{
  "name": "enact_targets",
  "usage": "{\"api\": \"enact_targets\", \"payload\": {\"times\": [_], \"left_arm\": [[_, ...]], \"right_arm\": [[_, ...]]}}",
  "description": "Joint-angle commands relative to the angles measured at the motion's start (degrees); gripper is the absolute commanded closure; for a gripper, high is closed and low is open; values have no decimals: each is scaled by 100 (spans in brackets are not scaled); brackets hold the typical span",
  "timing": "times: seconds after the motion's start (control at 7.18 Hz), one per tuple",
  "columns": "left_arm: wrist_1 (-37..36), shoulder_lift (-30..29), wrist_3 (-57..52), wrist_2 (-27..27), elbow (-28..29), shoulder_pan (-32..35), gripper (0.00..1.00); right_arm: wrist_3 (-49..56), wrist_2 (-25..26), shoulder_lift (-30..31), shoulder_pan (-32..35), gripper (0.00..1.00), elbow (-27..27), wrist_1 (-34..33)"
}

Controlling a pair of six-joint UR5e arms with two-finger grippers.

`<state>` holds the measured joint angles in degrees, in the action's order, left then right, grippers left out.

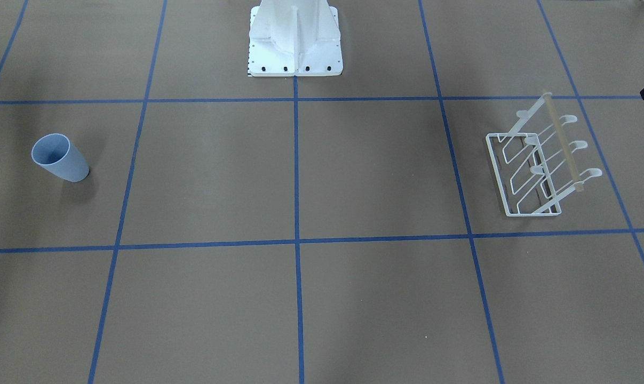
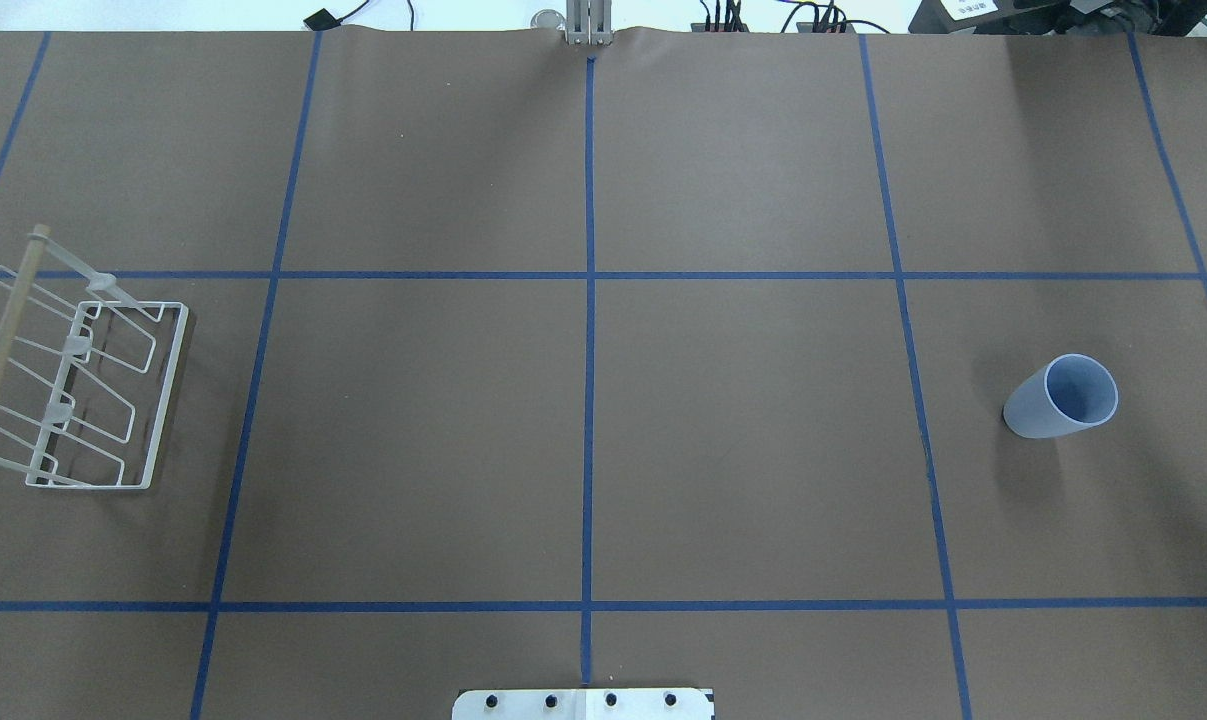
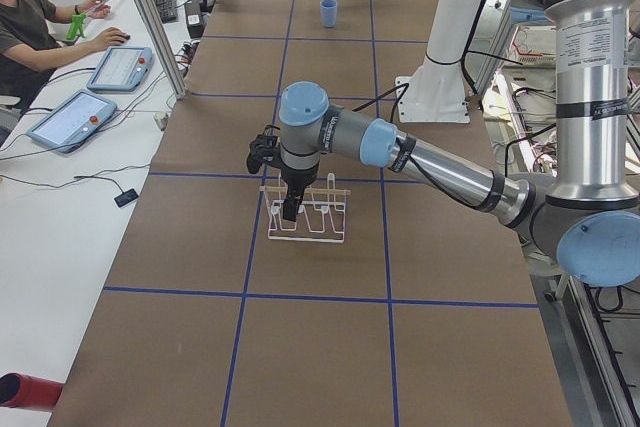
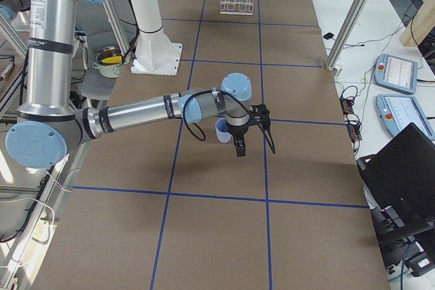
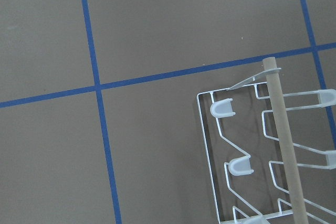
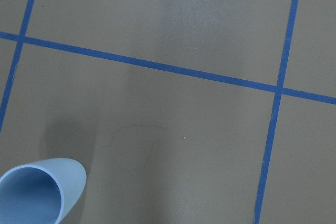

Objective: Hang cup on cup holder
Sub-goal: 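Move the right gripper down toward the light blue cup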

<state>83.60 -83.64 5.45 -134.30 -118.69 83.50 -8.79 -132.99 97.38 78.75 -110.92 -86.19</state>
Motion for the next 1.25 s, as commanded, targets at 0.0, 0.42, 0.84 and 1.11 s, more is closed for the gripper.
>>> {"api": "enact_targets", "payload": {"times": [0.0, 0.42, 0.84, 1.11], "left_arm": [[-1, 5, 0, -17, -5, -9, 2], [16, -3, 0, -26, -5, -9, 2], [33, -4, 427, -44, 117, -9, 2], [34, -21, 545, -26, 136, -18, 2]], "right_arm": [[0, -7, 0, 0, 0, 9, -3], [-9, -77, 0, -9, 0, 35, -3], [-289, -104, 9, -271, 0, 53, 58], [-1897, 52, 35, -1233, 0, 52, 974]]}}
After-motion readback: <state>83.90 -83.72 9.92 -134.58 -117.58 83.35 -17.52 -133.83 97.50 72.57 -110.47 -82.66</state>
